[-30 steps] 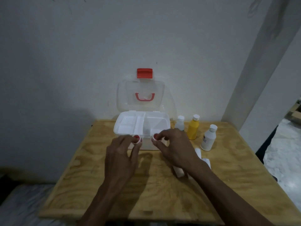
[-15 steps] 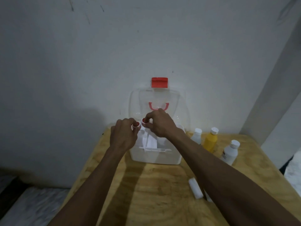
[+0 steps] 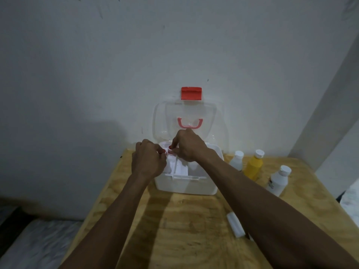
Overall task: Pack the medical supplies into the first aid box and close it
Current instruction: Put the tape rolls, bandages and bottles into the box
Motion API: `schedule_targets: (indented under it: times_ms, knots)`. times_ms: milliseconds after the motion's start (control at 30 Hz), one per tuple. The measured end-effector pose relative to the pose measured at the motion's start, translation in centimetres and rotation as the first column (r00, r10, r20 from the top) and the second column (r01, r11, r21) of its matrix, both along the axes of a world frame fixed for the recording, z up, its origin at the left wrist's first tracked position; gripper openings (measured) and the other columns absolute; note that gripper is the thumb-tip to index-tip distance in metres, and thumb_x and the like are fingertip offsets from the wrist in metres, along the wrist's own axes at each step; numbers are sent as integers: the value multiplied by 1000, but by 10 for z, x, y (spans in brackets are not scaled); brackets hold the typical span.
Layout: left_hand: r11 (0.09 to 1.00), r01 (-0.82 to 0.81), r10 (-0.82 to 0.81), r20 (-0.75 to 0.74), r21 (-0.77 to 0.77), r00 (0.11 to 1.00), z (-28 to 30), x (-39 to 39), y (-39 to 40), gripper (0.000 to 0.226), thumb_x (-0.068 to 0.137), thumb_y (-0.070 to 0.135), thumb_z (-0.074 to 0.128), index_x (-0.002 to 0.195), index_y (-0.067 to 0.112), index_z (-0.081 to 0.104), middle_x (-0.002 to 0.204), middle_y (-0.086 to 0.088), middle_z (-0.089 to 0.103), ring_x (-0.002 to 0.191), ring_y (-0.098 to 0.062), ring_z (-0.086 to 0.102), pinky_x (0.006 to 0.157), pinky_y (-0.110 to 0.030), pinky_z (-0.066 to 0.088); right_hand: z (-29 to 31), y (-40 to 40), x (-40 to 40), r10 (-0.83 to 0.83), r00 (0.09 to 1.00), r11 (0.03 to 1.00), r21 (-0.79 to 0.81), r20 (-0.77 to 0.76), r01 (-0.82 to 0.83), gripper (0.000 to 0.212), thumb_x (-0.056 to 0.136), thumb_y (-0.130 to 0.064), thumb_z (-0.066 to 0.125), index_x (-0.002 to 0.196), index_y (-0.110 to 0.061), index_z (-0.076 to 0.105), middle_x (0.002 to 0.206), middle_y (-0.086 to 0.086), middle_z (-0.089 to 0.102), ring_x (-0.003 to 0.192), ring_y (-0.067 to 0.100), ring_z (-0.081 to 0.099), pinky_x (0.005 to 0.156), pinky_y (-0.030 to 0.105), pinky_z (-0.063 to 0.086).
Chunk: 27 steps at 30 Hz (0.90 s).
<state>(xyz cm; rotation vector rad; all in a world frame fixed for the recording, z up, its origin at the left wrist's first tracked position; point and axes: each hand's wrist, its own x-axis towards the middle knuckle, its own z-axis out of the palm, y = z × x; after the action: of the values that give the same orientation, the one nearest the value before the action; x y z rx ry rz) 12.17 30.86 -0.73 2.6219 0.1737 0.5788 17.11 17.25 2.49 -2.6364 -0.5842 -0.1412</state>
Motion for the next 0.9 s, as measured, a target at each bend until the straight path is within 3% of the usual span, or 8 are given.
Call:
schedule_targets:
  times_ms: [100,267,500,633,767,900]
  knots:
    - [999,1,-1,-3,-35,1000,0,-3,0,27,85,36,68,104,18,77,111,-5,73,94,-22,64,83,-36,57,0,-1,-3,-3,1000,1000,1,6,3,22,85,-22,75,105,-12,77,100,5,77,73,16,71,80,33,60]
    - [997,-21,25,40,-80,999,4,-11,-3,26,86,33,68,104,17,77,115,-5,72,99,-22,65,80,-26,45,5,-9,-13,-1,1000,1000,23,6,1,25,87,-12,71,112,-11,74,112,7,74,86,20,71,85,31,57]
    - [992,2,19,163,-127,986,17,-44,-18,25,87,28,67,107,13,74,118,-9,70,106,-24,62,89,-34,48,23,-39,-54,-37,998,994,102,41,33,27,92,-9,64,119,-9,69,126,10,66,111,24,64,100,33,47]
    - [982,102,-57,266,-157,962,23,-74,-40,22,87,22,68,106,14,73,114,-8,71,101,-24,63,83,-29,46,35,-75,-89,-64,998,983,173,7,62,26,92,-13,63,116,-9,70,120,11,68,102,22,67,89,26,49]
    - [956,198,-130,289,-217,948,19,-110,-72,26,85,21,70,110,14,72,121,-7,69,111,-23,62,95,-37,50,30,-128,-121,-170,985,960,224,-19,170,20,86,-18,66,103,-14,75,103,7,74,92,21,69,89,31,53]
    - [892,354,-304,205,-281,930,0,-137,-109,23,84,24,71,105,16,72,99,-3,73,87,-13,65,80,-31,56,8,-172,-151,-292,955,940,170,-55,297,19,83,-15,68,99,-10,77,98,8,76,87,19,70,79,26,53]
